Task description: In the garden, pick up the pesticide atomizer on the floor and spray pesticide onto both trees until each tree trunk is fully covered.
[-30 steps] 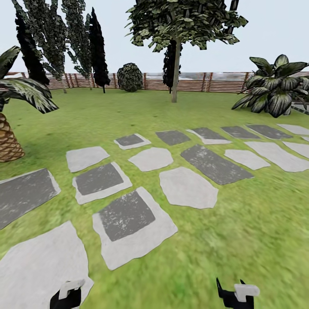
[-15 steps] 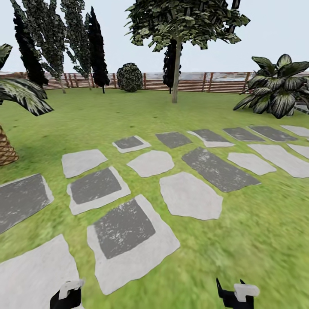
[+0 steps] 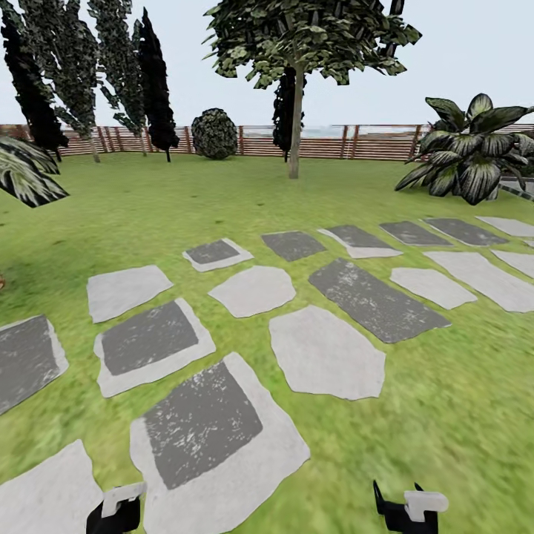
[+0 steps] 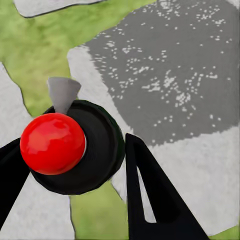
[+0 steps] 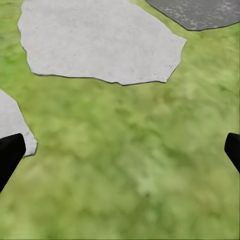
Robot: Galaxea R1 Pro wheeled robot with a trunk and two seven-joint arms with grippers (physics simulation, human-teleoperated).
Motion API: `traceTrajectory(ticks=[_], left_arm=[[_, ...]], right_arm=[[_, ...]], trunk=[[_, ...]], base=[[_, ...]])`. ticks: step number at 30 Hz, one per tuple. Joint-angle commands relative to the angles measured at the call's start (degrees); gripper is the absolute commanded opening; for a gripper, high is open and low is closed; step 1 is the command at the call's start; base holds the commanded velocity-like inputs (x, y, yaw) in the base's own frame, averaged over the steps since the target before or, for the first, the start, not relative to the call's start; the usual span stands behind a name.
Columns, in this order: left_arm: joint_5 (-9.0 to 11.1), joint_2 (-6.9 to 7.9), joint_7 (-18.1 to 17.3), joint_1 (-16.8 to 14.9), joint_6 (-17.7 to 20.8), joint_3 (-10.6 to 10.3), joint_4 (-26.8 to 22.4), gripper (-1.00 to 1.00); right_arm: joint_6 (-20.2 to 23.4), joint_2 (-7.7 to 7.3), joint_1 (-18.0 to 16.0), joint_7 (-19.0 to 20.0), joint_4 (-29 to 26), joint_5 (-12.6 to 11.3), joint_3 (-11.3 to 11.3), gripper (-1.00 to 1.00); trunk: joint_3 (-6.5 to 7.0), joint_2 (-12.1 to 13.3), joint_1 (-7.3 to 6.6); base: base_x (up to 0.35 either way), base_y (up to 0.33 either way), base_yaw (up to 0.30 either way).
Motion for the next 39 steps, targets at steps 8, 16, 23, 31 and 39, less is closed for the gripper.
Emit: traceTrajectory(ticks=[8, 16, 23, 31, 39], left_arm=[[0.5, 0.0, 0.0, 0.0, -0.2, -0.1, 0.0, -1.0], [0.5, 0.0, -0.1, 0.0, -0.2, -0.1, 0.0, -1.0], [0.5, 0.0, -0.1, 0.0, -0.1, -0.1, 0.0, -1.0], [0.5, 0.0, -0.1, 0.0, -0.2, -0.1, 0.0, -1.0], [0.5, 0.0, -0.1, 0.0, -0.2, -0.1, 0.0, -1.0]], right_arm=[[-0.2, 0.1, 0.0, 0.1, 0.0, 0.1, -0.1, 1.0], [-0.2, 0.04, 0.0, 0.1, 0.1, 0.1, -0.2, 1.0], [-0.2, 0.02, 0.0, 0.1, 0.1, 0.1, -0.1, 1.0], [-0.2, 0.02, 0.0, 0.1, 0.1, 0.1, -0.2, 1.0], [-0.2, 0.03, 0.0, 0.0, 0.1, 0.1, -0.2, 1.0]], trunk=[[-0.05, 0.0, 0.03], [-0.05, 0.0, 0.03], [-0.05, 0.0, 0.03], [-0.05, 0.0, 0.03], [-0.05, 0.0, 0.03]], base=[[0.337, 0.0, -0.001], [0.337, 0.0, 0.0], [0.337, 0.0, 0.0], [0.337, 0.0, -0.089], [0.337, 0.0, -0.049]])
